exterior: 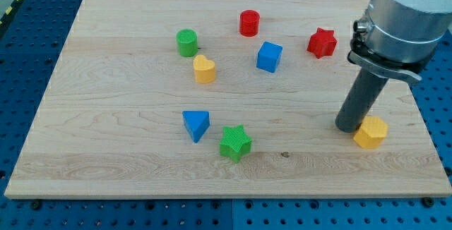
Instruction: Move your arm to the left of the blue triangle
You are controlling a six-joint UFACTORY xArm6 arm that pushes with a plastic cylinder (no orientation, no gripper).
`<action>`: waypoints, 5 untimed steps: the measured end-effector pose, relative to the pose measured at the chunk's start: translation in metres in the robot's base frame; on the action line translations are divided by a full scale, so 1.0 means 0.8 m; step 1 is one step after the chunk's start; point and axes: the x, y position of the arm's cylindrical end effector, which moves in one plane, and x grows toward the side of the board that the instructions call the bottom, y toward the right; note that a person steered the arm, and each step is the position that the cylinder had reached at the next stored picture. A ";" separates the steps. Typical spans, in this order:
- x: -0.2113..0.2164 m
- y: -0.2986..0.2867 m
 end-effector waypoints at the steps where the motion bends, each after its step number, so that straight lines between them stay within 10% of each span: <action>1: 0.001 0.013; 3: 0.024 0.055; 5: -0.005 -0.058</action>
